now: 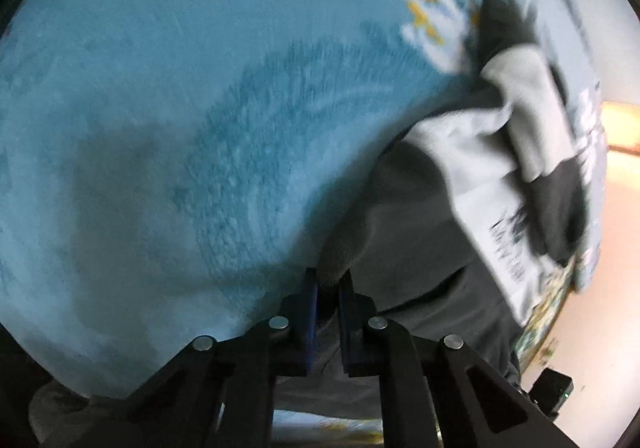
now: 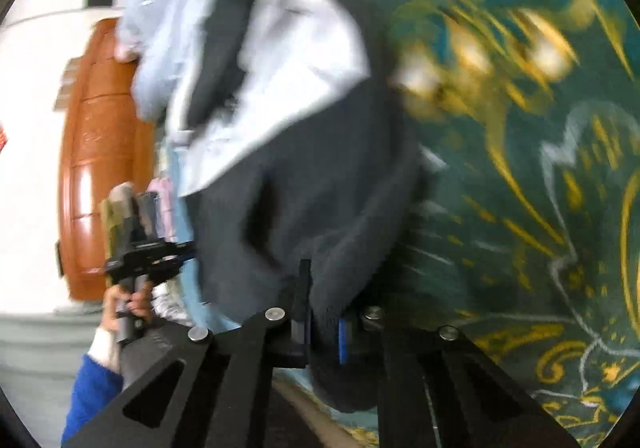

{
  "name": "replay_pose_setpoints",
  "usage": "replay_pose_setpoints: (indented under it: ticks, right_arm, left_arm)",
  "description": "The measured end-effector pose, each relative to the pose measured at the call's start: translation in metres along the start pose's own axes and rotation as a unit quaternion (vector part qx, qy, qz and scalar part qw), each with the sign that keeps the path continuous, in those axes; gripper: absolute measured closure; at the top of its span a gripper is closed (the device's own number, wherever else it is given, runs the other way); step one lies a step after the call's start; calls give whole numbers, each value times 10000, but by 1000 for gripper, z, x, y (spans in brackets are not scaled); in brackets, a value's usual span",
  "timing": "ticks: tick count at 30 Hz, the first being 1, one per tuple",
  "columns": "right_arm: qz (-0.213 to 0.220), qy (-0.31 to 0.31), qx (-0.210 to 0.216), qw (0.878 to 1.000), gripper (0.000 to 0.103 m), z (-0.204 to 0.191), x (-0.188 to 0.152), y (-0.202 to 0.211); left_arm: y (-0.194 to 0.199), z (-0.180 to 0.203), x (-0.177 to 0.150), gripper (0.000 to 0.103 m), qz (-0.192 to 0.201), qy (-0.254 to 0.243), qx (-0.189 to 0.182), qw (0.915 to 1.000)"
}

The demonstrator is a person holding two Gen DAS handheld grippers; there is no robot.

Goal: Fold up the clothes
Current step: 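Lift the hem with both tools and fold it over toward the collar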

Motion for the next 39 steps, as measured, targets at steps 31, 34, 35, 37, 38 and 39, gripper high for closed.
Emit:
replay_pose_setpoints:
  ticks: [31, 34, 35, 37, 38, 39]
  right_arm:
    - [1259, -690, 336, 9891, 94, -4, 164, 71]
    - [1267, -729, 227, 9890, 94, -2, 169, 72]
    - [1270, -742, 191, 9889, 94, -1, 171, 72]
    - [1275, -768, 119, 9888, 94, 0, 175, 72]
    - [1277, -781, 83, 9887, 94, 1, 177, 72]
    - [1280, -794, 46, 9886, 94, 1, 178, 72]
  left_arm:
    - [-3, 106, 33, 40, 448, -1451, -871, 9846]
    - [-17, 115, 22, 40, -22, -1713, -697, 9827]
    - [-19, 118, 16, 40, -188, -1823, -695, 9806]
    - [-21, 123, 3, 42, -474, -2030, -660, 9758]
    - [-20, 127, -5, 42, -544, -2153, -581, 9733]
    - [-17, 129, -10, 44, -518, -2249, -522, 9716]
Point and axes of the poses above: each gripper's, at about its wrist camera, not at the fingertips, and y roughly against the way its jaws point, z to its right, x to its top, the point moved 6 cm from there along -y, roughly the way its jaws point, and after that the axes turned 10 degrees about -z, right-handed, at the moved point
